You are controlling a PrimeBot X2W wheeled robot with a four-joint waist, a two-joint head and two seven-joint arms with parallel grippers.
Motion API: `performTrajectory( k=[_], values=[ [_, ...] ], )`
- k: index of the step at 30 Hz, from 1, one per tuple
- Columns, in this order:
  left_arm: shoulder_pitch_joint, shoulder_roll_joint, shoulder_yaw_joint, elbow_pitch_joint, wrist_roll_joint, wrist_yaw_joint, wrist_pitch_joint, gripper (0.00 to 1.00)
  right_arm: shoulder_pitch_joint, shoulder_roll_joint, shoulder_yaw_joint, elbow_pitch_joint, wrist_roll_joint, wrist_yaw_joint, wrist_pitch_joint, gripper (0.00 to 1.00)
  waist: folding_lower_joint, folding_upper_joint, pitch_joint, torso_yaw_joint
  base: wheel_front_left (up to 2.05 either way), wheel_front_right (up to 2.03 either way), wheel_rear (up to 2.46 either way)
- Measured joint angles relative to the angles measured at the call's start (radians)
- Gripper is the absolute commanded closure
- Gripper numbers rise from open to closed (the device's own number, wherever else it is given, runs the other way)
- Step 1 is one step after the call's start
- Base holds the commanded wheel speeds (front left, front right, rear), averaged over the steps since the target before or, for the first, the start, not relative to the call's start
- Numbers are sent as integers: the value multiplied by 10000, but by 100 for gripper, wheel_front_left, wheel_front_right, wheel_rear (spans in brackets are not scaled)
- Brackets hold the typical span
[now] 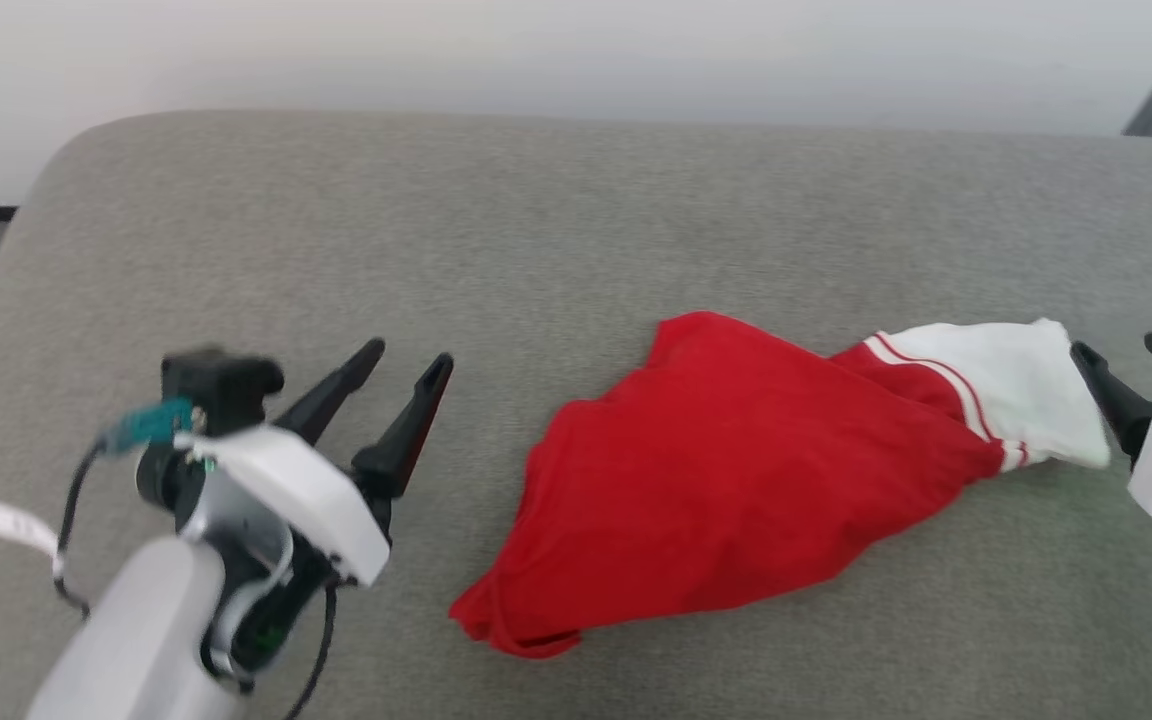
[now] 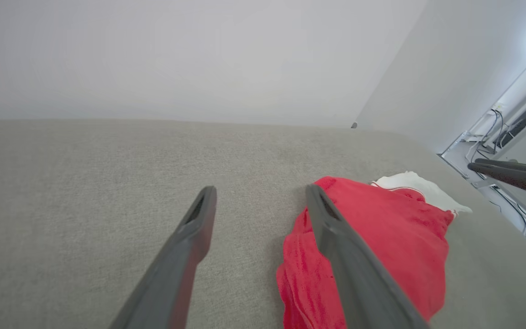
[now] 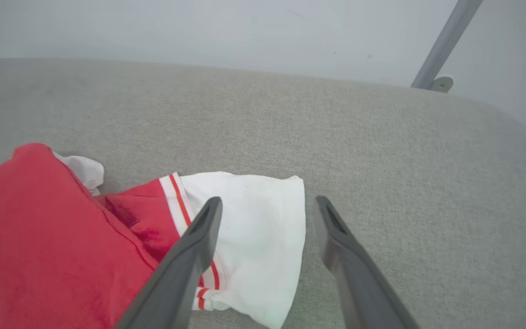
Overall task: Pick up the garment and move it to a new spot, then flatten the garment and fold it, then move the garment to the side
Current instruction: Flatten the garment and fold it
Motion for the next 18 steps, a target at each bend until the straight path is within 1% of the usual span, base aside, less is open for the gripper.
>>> performTrajectory(
  k=[3,7,13,14,16,18],
  values=[
    [-753,362,-428,-56,-293,0,984,0,304,217,-249,-861,-337,0,-493,0,0,0,17,-319,0,0,0],
    [-1775,671,-1020,33,-663,0,2151,0,662,767,-566,-1942,-761,0,-1254,0,0,0,59,-789,0,0,0],
    [-3140,721,-1985,660,-1070,0,3802,0,1217,1666,-1170,-3164,-1841,0,-2780,0,0,0,132,-1513,0,0,0],
    [-3510,688,-2284,963,-1175,-2,4289,0,1362,2109,-1369,-3350,-2031,0,-3281,0,0,0,159,-1751,0,0,0],
    [-3818,669,-2619,1269,-1300,-2,4807,0,1511,2418,-1546,-3413,-2472,2,-3749,0,0,0,193,-1984,0,0,0],
    [-4002,619,-2892,1682,-1394,0,5390,0,1668,2748,-1751,-3446,-2650,0,-4140,0,0,0,233,-2211,0,0,0]
  ],
)
